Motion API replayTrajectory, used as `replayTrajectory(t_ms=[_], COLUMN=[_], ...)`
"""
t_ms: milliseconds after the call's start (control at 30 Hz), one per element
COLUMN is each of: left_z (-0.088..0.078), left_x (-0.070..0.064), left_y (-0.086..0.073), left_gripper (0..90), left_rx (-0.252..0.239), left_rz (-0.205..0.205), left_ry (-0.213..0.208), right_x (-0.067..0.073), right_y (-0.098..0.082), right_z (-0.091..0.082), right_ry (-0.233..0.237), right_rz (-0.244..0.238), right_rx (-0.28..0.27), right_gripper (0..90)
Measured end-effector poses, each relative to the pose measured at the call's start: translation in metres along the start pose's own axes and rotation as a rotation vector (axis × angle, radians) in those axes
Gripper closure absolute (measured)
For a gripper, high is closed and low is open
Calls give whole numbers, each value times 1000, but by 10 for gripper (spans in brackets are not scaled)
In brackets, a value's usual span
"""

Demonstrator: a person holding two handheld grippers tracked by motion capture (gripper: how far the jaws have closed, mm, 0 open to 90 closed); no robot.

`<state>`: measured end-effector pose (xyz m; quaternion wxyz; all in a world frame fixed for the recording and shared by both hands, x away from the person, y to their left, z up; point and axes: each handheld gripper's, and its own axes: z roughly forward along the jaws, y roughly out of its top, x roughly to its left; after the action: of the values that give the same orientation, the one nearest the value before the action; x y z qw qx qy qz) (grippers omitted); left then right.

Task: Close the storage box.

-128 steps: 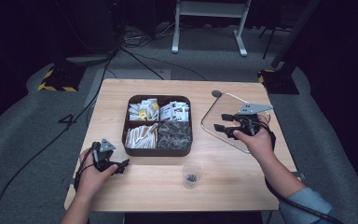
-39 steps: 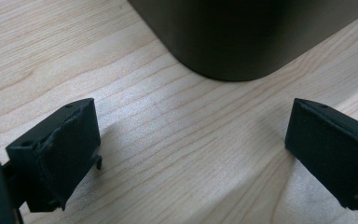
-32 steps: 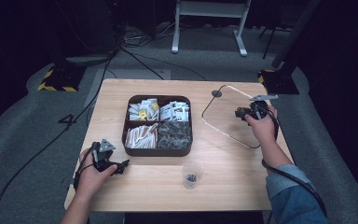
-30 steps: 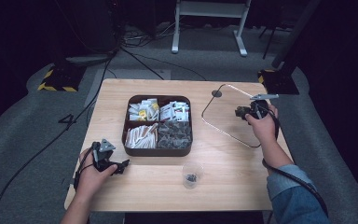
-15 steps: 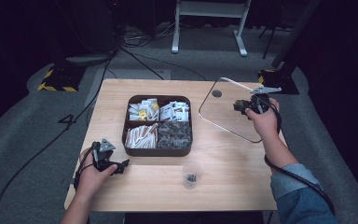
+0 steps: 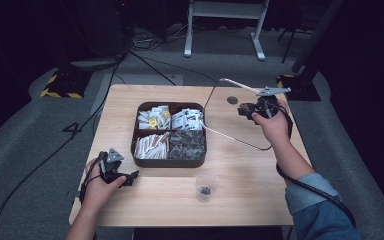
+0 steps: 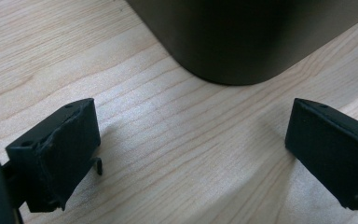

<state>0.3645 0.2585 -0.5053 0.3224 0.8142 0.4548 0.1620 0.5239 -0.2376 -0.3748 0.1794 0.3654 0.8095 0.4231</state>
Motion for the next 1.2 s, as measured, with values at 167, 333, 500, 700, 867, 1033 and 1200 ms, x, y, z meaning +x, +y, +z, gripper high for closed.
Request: replayTrajectory(t_ms=[167,333,500,700,867,1033,1200], left_z=[-1,-1,-1,-1,-1,-1,-1], left_x=[-1,-2,-2,-1,-1,-2,-1], left_y=[-1,-1,-1,-1,-1,-1,-1], left_gripper=[39,41,40,40,41,42,42], left_rx=[-1,2,-2,1,0,1,-4], left_rz=[-3,-8,-8,-7,-6,-8,-8], left_ry=[5,4,7,5,6,6,5], right_x=[19,37,59,78,100,116,136], right_y=[12,25,39,51,61,66,70], right_z=[11,22,34,44,58,70,89], right_ry=[44,83,145,179,212,235,257], right_rz=[-43,-74,-91,-127,-156,-179,-203], right_rx=[7,7,0,3,16,27,55], right_gripper=[590,590,590,590,590,590,590])
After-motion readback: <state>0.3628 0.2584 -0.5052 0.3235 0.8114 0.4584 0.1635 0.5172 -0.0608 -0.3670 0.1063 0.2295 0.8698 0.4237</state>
